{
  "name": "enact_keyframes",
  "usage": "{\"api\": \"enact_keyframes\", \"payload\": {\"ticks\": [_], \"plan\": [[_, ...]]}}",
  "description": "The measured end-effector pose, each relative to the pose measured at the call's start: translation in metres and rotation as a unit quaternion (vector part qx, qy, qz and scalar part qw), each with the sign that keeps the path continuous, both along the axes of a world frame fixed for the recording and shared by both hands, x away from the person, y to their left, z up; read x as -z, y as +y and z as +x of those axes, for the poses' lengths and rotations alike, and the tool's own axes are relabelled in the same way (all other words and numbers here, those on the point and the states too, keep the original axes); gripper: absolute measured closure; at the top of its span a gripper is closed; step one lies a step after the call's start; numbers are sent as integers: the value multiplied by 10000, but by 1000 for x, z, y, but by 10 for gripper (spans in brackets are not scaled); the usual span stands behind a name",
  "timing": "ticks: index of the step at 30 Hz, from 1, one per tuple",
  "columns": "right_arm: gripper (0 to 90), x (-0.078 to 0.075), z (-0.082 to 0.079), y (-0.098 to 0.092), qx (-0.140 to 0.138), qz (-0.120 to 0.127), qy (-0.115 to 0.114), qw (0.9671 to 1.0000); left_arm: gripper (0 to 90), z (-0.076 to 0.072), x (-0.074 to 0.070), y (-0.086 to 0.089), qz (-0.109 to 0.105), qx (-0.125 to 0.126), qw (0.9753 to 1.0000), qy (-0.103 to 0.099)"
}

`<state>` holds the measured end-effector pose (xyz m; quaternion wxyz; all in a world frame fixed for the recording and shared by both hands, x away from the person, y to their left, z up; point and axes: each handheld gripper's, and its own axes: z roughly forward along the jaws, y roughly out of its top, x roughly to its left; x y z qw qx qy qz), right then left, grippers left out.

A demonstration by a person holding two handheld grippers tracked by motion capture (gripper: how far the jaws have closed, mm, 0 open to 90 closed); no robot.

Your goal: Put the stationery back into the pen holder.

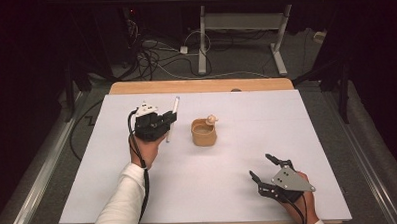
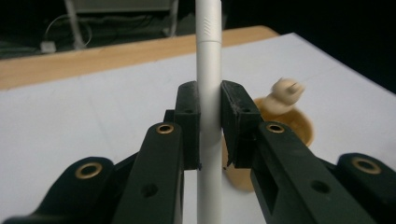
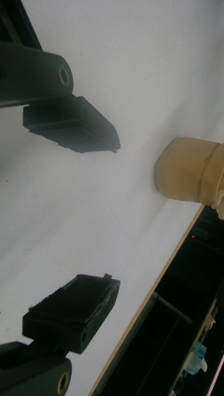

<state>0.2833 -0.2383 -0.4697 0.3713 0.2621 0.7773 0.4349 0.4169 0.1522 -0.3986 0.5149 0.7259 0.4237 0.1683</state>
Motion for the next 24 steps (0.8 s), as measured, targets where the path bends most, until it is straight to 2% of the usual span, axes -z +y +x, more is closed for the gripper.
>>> {"api": "enact_keyframes", "payload": {"ticks": [4, 7, 10, 12, 14, 16, 18, 19, 21, 24], "plan": [[278, 0, 0, 0, 3, 1, -12, 10000, 760, 0, -6, -7, -64, 214, 9994, -268], [278, 0, 0, 0, -11, 14, -19, 10000, 759, 0, -12, -11, -179, 365, 9977, -551], [278, 1, 0, 0, -18, 11, -12, 10000, 760, 2, -14, -14, -388, 533, 9956, -668], [278, 1, 0, 0, -10, 3, -14, 10000, 760, 4, -14, -18, -355, 661, 9945, -731], [279, 1, 1, 0, -26, 14, -7, 10000, 760, 6, -14, -23, -382, 842, 9923, -827], [278, 1, 1, 0, -15, -1, -9, 10000, 760, 8, -13, -28, -342, 883, 9916, -883], [278, 2, 1, 0, -8, 7, 3, 10000, 760, 12, -9, -34, -510, 1014, 9892, -931], [278, 2, 1, 0, -8, 7, 3, 10000, 760, 12, -9, -34, -510, 1014, 9892, -931], [278, 1, 0, 0, -8, 1, -2, 10000, 759, 16, -8, -37, -582, 1088, 9875, -978], [278, 1, 0, -1, -10, -6, -16, 10000, 759, 20, -6, -40, -811, 1190, 9839, -1062]]}}
